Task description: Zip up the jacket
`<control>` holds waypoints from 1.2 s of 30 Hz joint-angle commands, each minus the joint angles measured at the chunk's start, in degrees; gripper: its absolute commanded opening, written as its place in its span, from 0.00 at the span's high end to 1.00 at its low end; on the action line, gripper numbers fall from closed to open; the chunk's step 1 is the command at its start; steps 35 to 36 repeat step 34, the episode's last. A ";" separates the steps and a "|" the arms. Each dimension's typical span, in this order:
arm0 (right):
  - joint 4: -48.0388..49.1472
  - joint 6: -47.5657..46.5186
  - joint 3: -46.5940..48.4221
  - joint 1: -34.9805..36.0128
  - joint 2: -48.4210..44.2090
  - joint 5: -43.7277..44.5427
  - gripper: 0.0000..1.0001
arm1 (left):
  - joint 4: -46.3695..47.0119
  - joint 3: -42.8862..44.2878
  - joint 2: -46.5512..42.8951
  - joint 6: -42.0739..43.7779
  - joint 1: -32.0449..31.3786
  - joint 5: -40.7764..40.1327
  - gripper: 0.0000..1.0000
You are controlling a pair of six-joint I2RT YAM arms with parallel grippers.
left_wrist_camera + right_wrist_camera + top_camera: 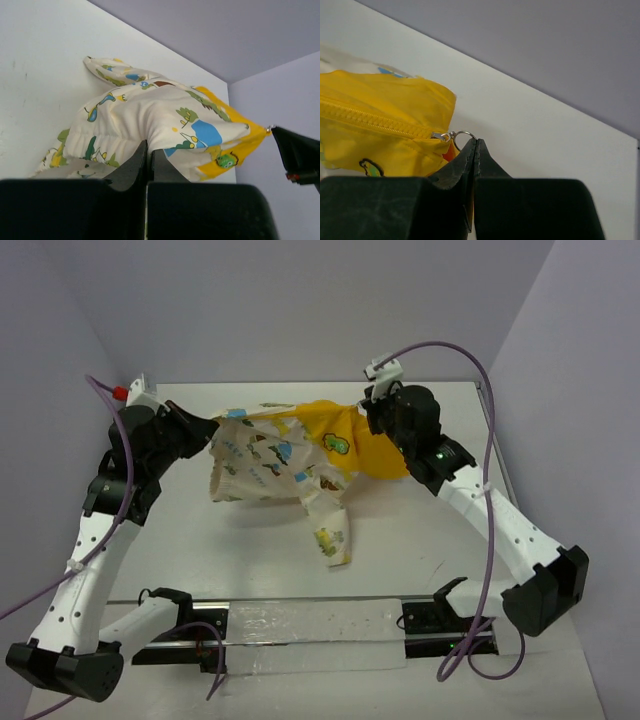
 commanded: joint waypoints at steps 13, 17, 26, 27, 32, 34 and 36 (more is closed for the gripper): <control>-7.77 15.77 -14.24 -0.06 -15.17 -3.04 0.00 | 1.70 -5.68 -1.24 4.69 2.48 -2.75 0.01; -9.46 18.66 -14.07 -0.06 -16.14 1.36 0.00 | 0.44 -3.43 -3.32 7.52 2.48 -5.42 0.01; -23.29 36.04 -9.67 -1.03 -8.21 23.96 0.00 | 3.31 -8.35 -8.24 8.94 2.48 2.46 0.01; -23.68 36.77 -10.01 -1.03 -7.99 24.64 0.00 | 3.26 -9.02 -8.25 8.83 2.48 2.74 0.01; -22.69 37.51 -11.82 -1.11 -8.14 25.97 0.00 | 2.39 -10.19 -7.21 8.49 2.48 3.10 0.01; -21.63 37.43 -12.88 -1.19 -8.25 26.08 0.00 | 3.27 -11.04 -7.10 7.56 2.48 4.92 0.01; -21.63 37.43 -12.88 -1.19 -8.25 26.08 0.00 | 3.27 -11.04 -7.10 7.56 2.48 4.92 0.01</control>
